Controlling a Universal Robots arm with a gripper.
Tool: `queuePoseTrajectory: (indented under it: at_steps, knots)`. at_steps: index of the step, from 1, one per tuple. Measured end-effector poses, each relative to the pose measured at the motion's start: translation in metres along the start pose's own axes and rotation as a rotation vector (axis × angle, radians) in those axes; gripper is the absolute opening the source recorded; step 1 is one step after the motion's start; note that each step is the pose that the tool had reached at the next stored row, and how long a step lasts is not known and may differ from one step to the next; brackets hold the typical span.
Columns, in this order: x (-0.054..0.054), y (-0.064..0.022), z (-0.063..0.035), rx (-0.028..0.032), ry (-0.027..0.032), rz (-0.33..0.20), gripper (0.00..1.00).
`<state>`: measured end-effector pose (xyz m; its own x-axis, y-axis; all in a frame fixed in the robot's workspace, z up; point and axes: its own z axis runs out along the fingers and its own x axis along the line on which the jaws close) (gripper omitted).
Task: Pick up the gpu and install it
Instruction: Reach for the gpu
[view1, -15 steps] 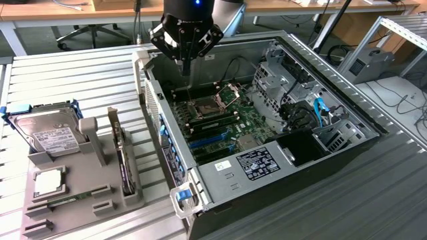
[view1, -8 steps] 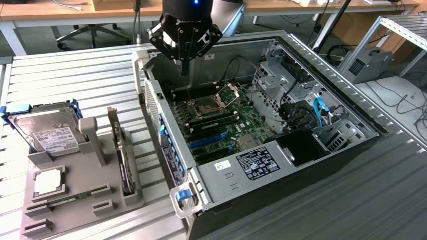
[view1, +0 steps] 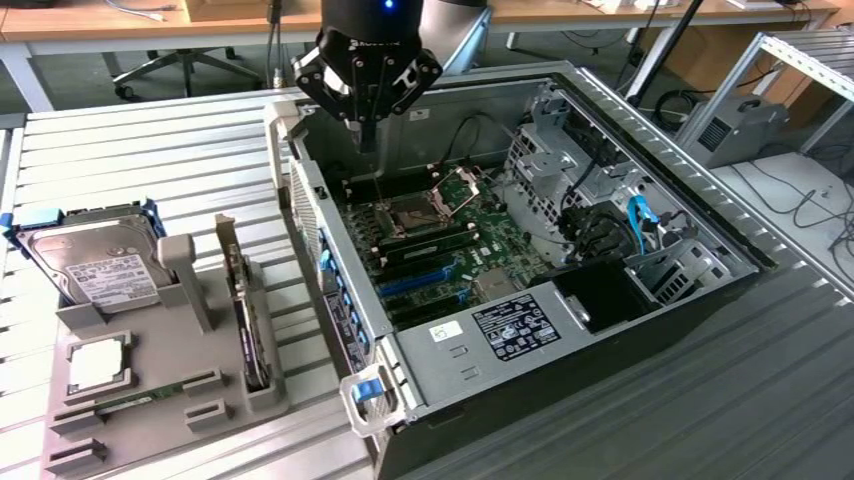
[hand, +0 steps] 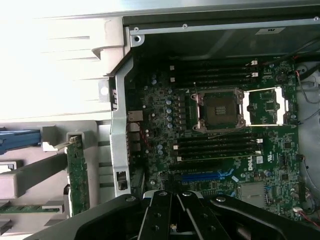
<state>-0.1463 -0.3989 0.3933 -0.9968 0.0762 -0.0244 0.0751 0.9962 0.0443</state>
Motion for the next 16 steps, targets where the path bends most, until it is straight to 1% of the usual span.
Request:
queuePoseTrajectory:
  at_steps: [16]
  knots:
    - [0.0044,-0.0003,-0.0001,0.0000,0.0000,0.000,0.11]
